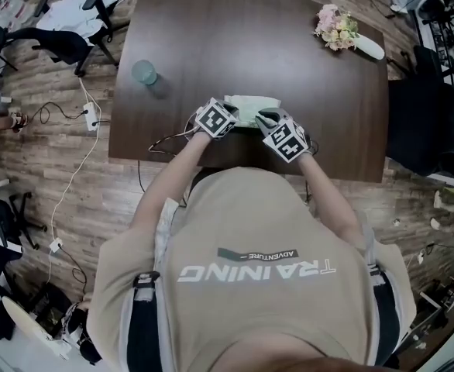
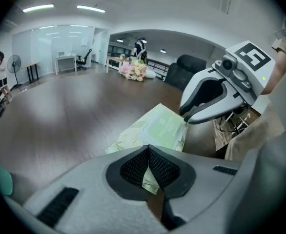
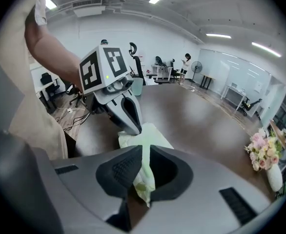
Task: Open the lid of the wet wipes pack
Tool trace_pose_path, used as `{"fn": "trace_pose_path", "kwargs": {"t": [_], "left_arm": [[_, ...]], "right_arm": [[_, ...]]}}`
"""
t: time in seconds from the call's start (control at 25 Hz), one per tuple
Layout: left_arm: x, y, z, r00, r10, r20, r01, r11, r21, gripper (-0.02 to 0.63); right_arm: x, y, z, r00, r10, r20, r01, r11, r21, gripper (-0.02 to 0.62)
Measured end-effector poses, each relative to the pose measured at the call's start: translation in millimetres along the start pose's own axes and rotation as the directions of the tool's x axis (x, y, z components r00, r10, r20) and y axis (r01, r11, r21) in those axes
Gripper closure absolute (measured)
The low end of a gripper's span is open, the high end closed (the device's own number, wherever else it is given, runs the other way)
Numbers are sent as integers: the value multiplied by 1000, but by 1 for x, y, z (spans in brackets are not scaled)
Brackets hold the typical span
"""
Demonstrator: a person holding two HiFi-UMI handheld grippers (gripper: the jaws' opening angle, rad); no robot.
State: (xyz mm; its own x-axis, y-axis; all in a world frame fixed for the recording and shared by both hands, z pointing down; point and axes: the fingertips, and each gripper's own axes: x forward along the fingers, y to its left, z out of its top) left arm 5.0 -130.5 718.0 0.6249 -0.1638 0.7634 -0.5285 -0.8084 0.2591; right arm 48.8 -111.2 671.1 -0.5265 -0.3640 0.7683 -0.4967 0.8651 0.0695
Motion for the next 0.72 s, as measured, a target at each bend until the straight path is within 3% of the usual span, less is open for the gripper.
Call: {"fn": "trace_pose_path", "kwargs": {"t": [0.08,0.2,0.48,0.72], "left_arm": [[0,1,0,1000,6,-7,-6,1000,7,597],[0,2,-3,1000,18,-20,-17,999,27,597],[-3,4,-3,999,32,-16,-32,999,22,597],[-1,1,-1,1000,18,-19,-18,1000,16,597]], "right_arm": [[7,5,-3,999,14,-34,-16,999,-50,569],[16,13,-6,996,33,-81,-42,993,-112,494],[27,17,-13,990,25,-142,-55,976,-209,476],[31,17,-19,983,-34,-183,-25,949,-314,468]]}}
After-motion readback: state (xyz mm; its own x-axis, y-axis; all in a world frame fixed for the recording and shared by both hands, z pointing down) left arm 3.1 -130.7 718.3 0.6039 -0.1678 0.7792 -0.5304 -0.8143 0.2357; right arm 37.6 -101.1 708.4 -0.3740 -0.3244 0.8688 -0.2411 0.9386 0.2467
